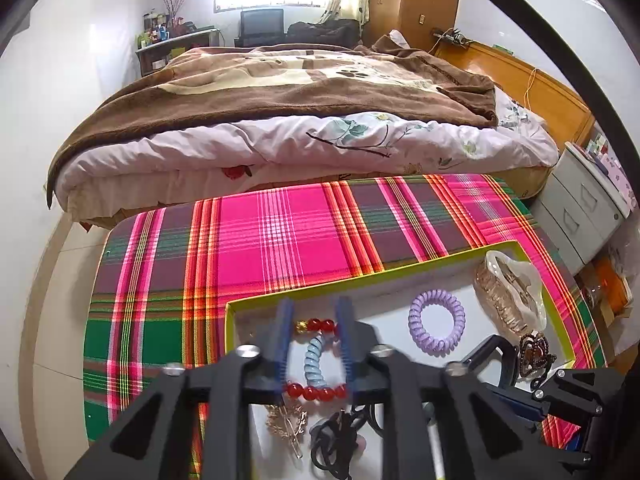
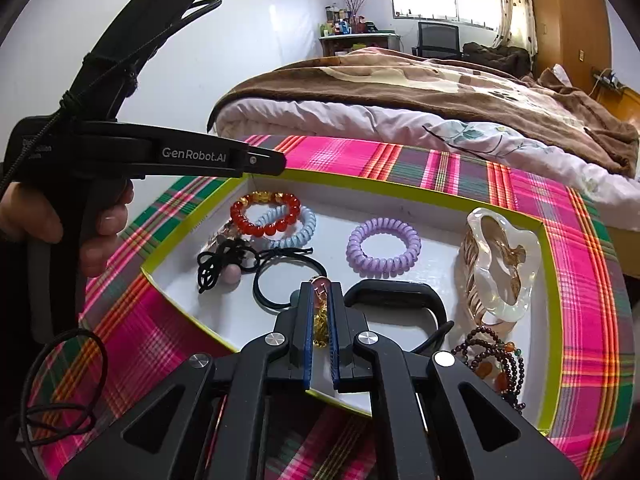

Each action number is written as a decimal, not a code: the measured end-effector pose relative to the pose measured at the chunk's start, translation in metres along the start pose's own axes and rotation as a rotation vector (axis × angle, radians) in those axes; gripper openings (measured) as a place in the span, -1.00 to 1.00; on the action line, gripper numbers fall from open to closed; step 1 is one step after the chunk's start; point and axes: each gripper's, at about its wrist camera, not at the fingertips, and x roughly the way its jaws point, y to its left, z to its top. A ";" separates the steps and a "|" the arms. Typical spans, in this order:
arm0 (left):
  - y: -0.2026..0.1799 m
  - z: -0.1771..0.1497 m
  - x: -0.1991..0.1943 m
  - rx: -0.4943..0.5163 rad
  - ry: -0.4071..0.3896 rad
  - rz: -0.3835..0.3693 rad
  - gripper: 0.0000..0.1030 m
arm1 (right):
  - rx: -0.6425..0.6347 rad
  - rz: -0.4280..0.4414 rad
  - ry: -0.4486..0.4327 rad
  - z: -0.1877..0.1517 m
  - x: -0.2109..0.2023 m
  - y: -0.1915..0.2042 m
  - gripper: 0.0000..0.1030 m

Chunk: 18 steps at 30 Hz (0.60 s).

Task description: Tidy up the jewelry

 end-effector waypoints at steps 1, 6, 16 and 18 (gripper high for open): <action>-0.001 0.000 0.000 0.000 -0.001 -0.005 -0.38 | -0.001 -0.003 -0.002 0.000 0.000 0.001 -0.85; 0.000 -0.003 -0.003 -0.011 -0.001 -0.001 -0.25 | 0.001 -0.018 -0.005 0.000 -0.002 0.001 -0.75; -0.004 -0.009 -0.027 -0.014 -0.033 0.020 0.01 | 0.009 -0.024 -0.022 0.000 -0.014 0.005 -0.45; -0.005 -0.011 -0.033 -0.018 -0.041 0.023 0.06 | 0.010 -0.032 -0.024 0.000 -0.016 0.006 -0.45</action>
